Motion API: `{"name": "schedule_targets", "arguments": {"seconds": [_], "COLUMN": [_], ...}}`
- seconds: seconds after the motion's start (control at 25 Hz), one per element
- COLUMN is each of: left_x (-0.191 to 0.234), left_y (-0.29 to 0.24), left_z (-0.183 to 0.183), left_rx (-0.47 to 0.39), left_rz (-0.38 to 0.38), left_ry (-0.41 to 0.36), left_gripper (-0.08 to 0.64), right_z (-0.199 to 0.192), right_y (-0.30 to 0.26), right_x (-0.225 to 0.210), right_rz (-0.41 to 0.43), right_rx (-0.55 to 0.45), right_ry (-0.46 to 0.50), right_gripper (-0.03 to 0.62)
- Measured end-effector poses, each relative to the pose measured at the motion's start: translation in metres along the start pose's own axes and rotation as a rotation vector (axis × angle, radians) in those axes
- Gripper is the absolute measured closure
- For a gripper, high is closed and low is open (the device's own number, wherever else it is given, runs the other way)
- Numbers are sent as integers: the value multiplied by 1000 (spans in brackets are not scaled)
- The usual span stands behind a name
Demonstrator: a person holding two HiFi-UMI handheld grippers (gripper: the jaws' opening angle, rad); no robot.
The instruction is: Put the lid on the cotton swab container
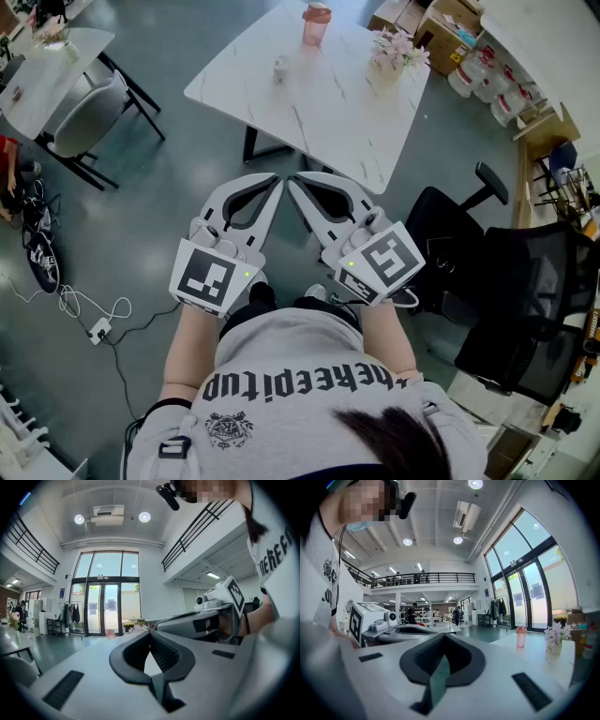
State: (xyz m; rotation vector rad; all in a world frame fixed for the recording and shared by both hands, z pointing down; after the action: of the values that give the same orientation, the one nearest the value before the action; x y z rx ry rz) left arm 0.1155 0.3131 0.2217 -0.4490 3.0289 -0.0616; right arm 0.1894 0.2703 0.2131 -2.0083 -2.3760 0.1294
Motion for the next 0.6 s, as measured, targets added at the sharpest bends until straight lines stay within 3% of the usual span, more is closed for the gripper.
{"name": "schedule_targets", "arguments": {"seconds": [0.6], "left_x": [30], "left_y": [8], "left_z": [-2], "left_rx": [-14], "left_rz": [-23], "left_ry": [-3], "left_gripper": [545], "right_z": [-1], "right_y": [-28], "right_x": [8], "right_rz": [-25], "right_rx": [-3], "right_ry": [-12], "right_gripper": [581]}}
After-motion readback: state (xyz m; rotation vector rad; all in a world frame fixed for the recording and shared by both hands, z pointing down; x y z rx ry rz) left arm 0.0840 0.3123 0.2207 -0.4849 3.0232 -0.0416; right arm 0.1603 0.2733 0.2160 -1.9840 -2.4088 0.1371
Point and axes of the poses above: the fingertips, and each gripper's own axes: y backward along the fingers, x to its left, z out of its top, the point moved 5 cm from there along y, backward along the fingers
